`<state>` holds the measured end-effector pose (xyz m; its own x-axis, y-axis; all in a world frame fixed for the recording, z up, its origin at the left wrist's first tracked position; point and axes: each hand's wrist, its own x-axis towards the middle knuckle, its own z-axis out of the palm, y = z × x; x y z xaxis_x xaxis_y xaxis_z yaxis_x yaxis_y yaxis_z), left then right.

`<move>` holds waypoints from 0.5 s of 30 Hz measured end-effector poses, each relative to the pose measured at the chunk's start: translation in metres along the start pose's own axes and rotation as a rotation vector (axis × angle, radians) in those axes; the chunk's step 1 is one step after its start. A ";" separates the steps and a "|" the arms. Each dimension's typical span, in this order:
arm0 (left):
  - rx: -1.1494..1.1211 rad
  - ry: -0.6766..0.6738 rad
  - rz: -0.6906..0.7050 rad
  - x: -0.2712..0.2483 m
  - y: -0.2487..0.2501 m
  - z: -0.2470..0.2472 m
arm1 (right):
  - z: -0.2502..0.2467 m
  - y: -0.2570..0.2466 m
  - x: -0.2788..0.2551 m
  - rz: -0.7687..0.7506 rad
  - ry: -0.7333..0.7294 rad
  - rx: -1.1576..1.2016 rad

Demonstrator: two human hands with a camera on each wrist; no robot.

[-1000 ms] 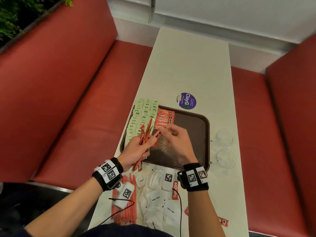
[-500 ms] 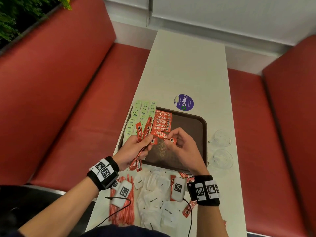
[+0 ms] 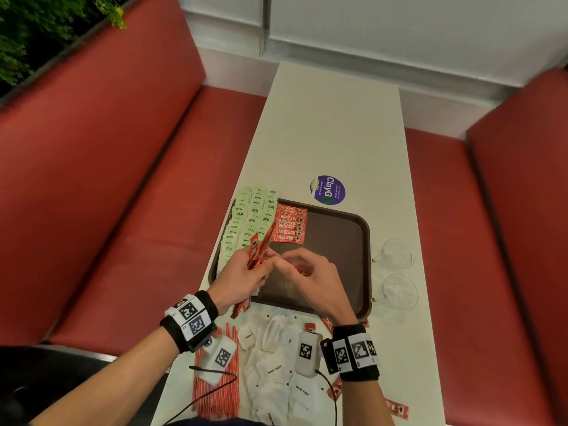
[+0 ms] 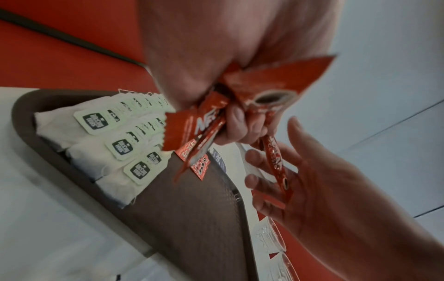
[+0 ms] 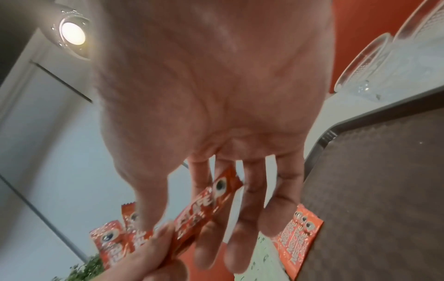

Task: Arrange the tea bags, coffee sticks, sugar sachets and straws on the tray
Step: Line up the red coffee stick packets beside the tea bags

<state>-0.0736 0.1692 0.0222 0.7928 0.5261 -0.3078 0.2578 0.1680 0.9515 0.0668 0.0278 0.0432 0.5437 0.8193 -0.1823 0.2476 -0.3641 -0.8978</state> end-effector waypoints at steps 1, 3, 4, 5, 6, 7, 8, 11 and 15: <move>0.002 -0.009 0.002 0.000 0.000 0.001 | 0.002 -0.002 0.002 -0.003 0.014 0.001; -0.020 -0.001 0.001 0.000 0.001 0.003 | 0.003 -0.003 0.006 0.010 0.042 0.026; -0.034 0.008 0.006 0.001 0.002 0.003 | 0.002 -0.003 0.007 0.020 0.051 0.049; -0.046 0.018 0.011 0.001 0.003 0.003 | 0.002 -0.003 0.008 0.035 0.058 0.078; -0.057 0.036 0.016 0.001 0.004 0.002 | 0.001 -0.002 0.008 0.054 0.069 0.108; -0.066 0.073 0.018 0.003 0.005 0.000 | -0.002 -0.001 0.007 0.076 0.086 0.140; -0.074 0.125 0.017 0.004 0.005 -0.005 | -0.005 0.001 0.006 0.099 0.109 0.172; -0.066 0.210 0.012 0.011 0.005 -0.026 | -0.022 0.009 0.000 0.134 0.182 0.226; -0.004 0.067 -0.014 0.009 0.014 -0.023 | -0.029 0.009 -0.001 0.106 0.164 0.232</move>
<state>-0.0760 0.1953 0.0328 0.7503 0.5782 -0.3203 0.2666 0.1788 0.9471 0.0916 0.0111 0.0469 0.6837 0.6927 -0.2298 0.0030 -0.3176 -0.9482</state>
